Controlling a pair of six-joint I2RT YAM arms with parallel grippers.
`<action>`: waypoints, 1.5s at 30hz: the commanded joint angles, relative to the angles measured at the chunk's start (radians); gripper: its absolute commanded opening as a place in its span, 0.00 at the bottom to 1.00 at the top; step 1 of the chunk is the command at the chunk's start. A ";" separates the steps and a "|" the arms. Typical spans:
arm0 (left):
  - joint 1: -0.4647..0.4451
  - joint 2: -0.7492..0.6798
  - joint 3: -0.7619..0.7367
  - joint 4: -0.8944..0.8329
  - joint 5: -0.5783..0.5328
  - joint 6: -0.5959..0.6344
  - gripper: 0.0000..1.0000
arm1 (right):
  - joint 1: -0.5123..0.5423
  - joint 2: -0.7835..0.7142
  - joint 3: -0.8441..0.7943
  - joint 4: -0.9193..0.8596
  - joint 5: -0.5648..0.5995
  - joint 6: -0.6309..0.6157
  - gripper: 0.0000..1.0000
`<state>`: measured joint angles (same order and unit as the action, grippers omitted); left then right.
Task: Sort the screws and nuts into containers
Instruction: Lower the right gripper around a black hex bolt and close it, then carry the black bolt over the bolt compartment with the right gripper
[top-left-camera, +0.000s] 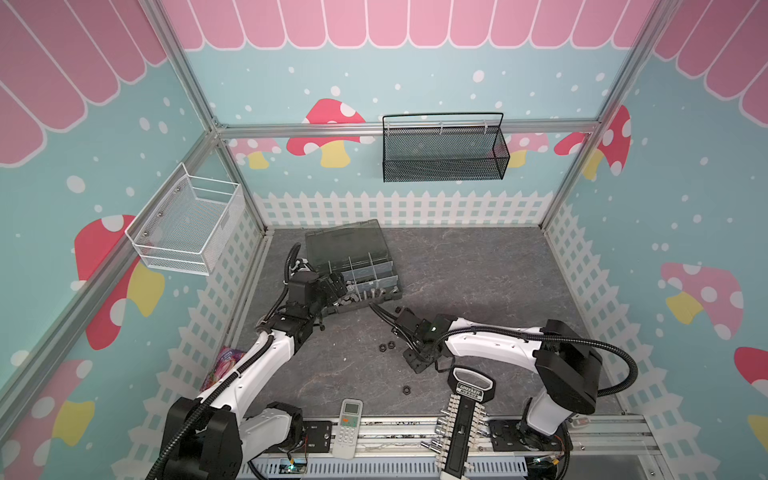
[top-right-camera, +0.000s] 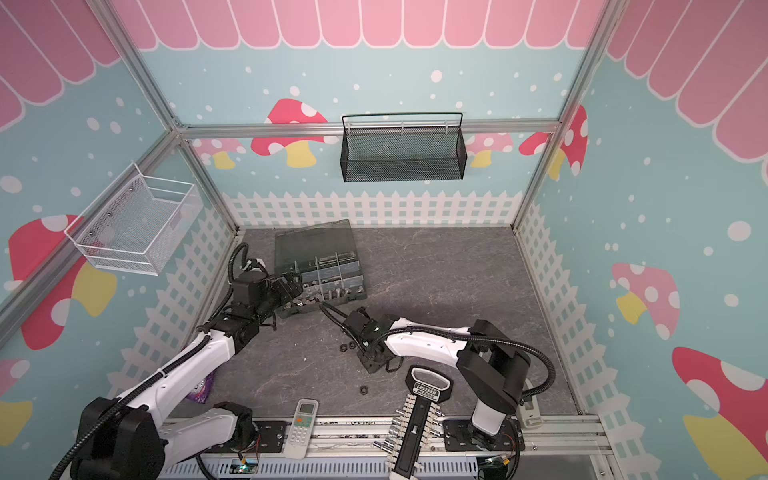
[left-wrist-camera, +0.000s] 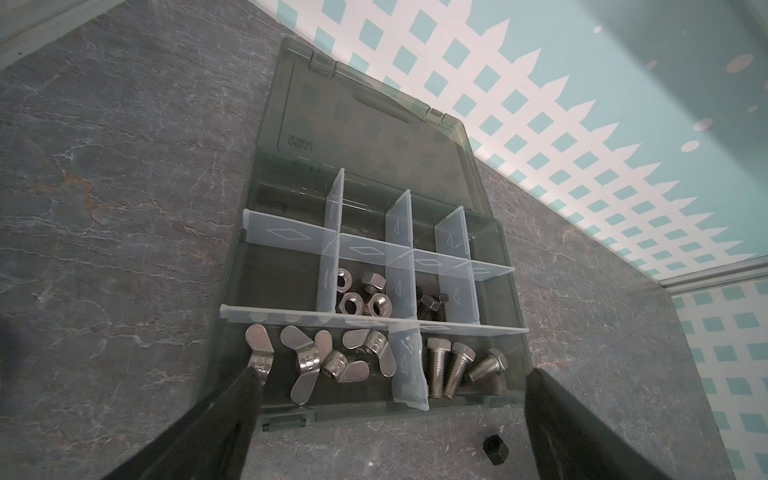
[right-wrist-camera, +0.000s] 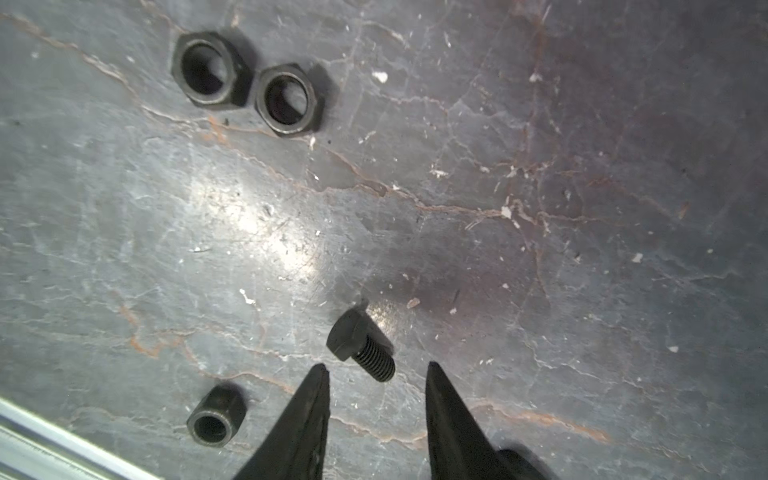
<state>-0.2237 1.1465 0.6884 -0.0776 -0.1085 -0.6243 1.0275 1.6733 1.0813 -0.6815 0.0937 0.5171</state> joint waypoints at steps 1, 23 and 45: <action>0.007 -0.012 0.002 -0.005 -0.007 -0.012 1.00 | 0.006 -0.014 -0.030 -0.012 -0.017 -0.002 0.40; 0.007 -0.004 0.019 -0.008 0.000 -0.011 1.00 | 0.003 0.081 -0.044 0.029 0.015 -0.001 0.38; 0.007 -0.012 0.008 -0.017 -0.030 -0.008 1.00 | -0.008 0.065 0.007 0.070 -0.017 -0.009 0.00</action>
<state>-0.2237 1.1465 0.6884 -0.0780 -0.1123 -0.6243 1.0245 1.7458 1.0454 -0.5900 0.0490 0.5030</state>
